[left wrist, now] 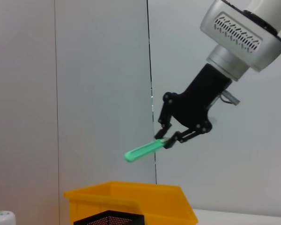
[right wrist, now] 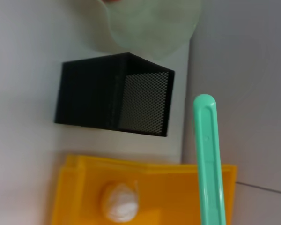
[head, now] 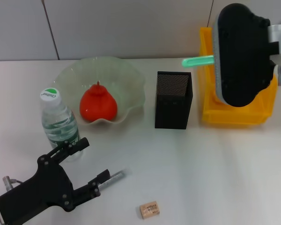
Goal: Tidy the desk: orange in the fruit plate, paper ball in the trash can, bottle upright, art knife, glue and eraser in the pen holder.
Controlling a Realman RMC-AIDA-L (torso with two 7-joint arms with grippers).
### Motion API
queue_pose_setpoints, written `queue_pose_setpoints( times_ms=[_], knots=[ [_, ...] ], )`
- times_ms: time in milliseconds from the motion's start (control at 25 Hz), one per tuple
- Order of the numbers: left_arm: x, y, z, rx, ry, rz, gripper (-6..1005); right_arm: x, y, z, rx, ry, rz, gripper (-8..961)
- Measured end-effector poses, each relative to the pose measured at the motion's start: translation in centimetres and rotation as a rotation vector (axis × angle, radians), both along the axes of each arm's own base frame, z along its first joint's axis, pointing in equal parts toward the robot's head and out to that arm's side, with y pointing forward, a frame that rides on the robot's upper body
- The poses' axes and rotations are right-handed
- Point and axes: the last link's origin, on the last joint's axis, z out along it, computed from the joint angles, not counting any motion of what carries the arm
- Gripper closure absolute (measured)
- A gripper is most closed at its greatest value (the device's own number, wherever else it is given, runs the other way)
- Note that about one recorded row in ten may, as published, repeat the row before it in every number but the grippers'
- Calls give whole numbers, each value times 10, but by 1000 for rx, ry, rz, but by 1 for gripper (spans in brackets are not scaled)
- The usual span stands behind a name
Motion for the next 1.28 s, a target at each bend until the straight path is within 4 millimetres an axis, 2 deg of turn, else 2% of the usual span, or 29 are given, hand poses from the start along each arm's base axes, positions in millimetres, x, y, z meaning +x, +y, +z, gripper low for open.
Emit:
queue_pose_setpoints(
  times_ms=[360,600,960,1280],
  knots=[
    [-1,0,1,34,-13,13,172,-1,10,-15,-54,-124,98,780],
    [-1,-1,-1,56,-24,29,173,7,25,-28,-94,-234,177,776],
    [-1,0,0,64,-30,30,172,7,34,-52,-142,-376,211,764],
    [1,0,-4,74,-33,25,172,4,40,-63,-164,-431,229,753]
  ],
)
